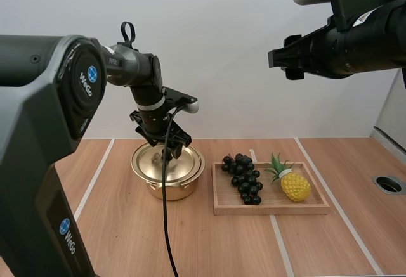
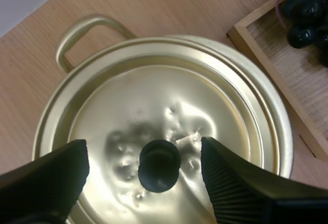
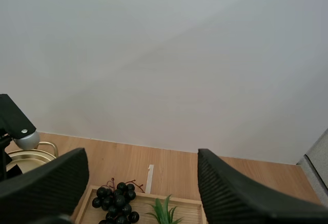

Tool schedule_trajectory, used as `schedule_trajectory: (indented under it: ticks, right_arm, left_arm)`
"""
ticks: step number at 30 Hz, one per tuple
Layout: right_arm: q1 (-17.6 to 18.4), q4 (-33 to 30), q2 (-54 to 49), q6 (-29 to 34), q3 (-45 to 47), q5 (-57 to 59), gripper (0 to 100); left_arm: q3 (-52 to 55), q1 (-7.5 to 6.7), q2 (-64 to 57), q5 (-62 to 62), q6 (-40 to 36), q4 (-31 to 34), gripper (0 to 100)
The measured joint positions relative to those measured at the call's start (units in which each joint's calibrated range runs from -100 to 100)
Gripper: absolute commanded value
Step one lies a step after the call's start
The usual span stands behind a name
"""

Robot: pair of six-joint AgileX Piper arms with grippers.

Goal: Open the pot, put the grape inside, and close it

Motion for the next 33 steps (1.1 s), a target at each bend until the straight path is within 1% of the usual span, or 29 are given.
schedule_trajectory:
  ticks: [14, 15, 16, 17, 18, 19, 33]
  right_arm:
    - [0.0, 0.0, 0.0, 0.0, 0.0, 0.1, 100]
    - [0.0, 0.0, 0.0, 0.0, 0.0, 0.1, 100]
    - [0.0, 0.1, 0.0, 0.0, 0.0, 0.1, 100]
    - [0.0, 0.2, 0.0, 0.0, 0.0, 0.1, 100]
    - [0.0, 0.2, 0.0, 0.0, 0.0, 0.1, 100]
    - [0.0, 0.2, 0.0, 0.0, 0.0, 0.1, 100]
    - [0.0, 1.0, 0.0, -0.3, 0.0, 0.4, 100]
  left_arm:
    - [0.0, 0.00, 1.8, 0.9, -0.1, 0.0, 100]
    - [0.0, 0.00, 1.8, 1.3, -0.1, 0.0, 90]
    - [0.0, 0.00, 1.8, 1.5, -0.2, 0.0, 71]
    - [-0.1, 0.00, 1.8, 1.5, -0.3, 0.0, 48]
    - [-0.1, 0.00, 1.8, 1.7, -0.3, 0.0, 27]
    - [-0.1, 0.00, 1.8, 1.7, -0.6, -0.3, 1]
    - [-0.3, 0.00, 1.0, 2.4, -0.7, -0.4, 0]
